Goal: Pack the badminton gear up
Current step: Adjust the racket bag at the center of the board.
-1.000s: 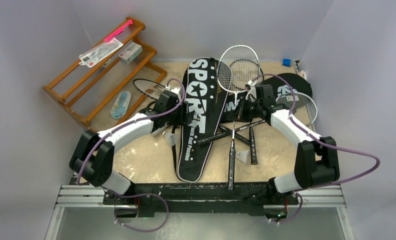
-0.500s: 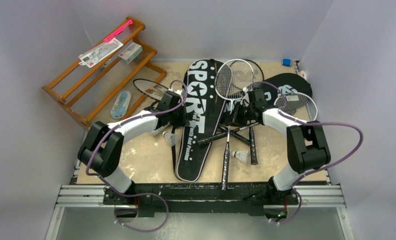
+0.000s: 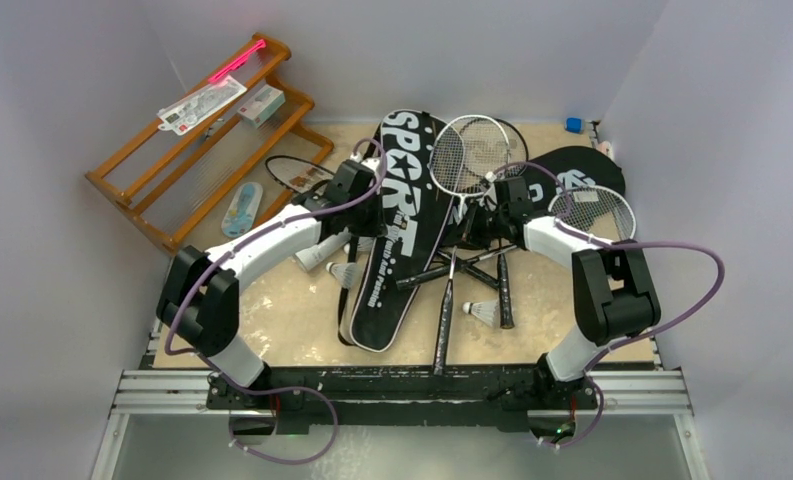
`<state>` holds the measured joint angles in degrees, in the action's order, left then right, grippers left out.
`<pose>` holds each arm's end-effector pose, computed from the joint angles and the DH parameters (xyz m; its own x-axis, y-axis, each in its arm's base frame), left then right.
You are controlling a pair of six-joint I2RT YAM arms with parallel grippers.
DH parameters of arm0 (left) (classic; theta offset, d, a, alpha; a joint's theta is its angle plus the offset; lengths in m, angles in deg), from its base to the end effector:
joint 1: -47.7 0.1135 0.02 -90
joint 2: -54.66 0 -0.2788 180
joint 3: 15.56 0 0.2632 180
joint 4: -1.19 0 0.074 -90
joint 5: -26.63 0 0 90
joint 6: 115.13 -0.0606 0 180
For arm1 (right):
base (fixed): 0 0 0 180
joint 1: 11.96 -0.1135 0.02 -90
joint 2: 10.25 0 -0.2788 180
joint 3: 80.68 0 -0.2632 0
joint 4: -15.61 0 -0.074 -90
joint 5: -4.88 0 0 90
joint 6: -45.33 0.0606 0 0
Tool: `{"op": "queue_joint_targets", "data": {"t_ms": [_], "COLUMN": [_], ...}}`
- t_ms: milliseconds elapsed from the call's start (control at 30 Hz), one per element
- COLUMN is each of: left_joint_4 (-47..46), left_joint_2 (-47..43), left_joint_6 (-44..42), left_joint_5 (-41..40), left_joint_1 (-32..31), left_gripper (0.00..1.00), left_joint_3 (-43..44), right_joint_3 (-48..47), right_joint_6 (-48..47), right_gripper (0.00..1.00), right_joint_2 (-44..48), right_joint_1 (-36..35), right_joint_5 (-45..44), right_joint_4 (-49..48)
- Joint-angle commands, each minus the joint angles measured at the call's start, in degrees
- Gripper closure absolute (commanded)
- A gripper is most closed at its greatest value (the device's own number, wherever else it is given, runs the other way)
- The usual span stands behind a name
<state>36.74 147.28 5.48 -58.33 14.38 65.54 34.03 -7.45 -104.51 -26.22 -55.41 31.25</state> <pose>0.3164 -0.2144 0.2411 -0.8307 -0.0610 -0.5534 0.2024 0.8929 -0.4022 0.3426 0.1181 0.1751 -0.8783 0.3189 -0.3564 -0.0310 0.7058 0.7078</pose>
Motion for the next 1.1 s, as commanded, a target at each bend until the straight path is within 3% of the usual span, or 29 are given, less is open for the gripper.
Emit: {"op": "queue_joint_targets", "data": {"t_ms": [0, 200, 533, 633, 767, 1067], "left_joint_4": [6.36, 16.29, 25.0, 23.49, 18.13, 5.77], "left_joint_2": [-2.76, 1.23, 10.48, 11.36, 10.45, 8.47], "left_joint_6": [-3.53, -6.31, -6.25, -4.93, -4.86, -3.09], "left_joint_5": [-6.2, -17.37, -33.3, -31.07, -24.13, -4.68], "left_joint_1": [-2.95, -9.94, -21.65, -21.87, -21.96, -21.35], "left_gripper": [1.0, 1.0, 1.0, 0.99, 0.82, 0.66], "left_joint_3": [8.26, 19.31, 28.49, 27.82, 24.67, 16.09], "right_joint_3": [-2.03, -2.88, -3.17, -2.81, -1.88, 2.1], "right_joint_6": [2.17, 3.08, 3.91, 2.34, 0.69, -2.57], "right_gripper": [1.0, 1.0, 1.0, 1.0, 1.0, 1.0], "right_joint_2": [2.58, 0.3, -2.64, -1.32, -0.05, 4.92], "right_joint_1": [-0.33, -0.9, -1.8, -1.74, -1.73, -1.56], "right_joint_5": [1.1, 1.53, 2.1, 0.19, -0.16, -4.89], "right_joint_4": [-2.94, -4.77, -6.93, -5.26, -3.25, 1.43]}}
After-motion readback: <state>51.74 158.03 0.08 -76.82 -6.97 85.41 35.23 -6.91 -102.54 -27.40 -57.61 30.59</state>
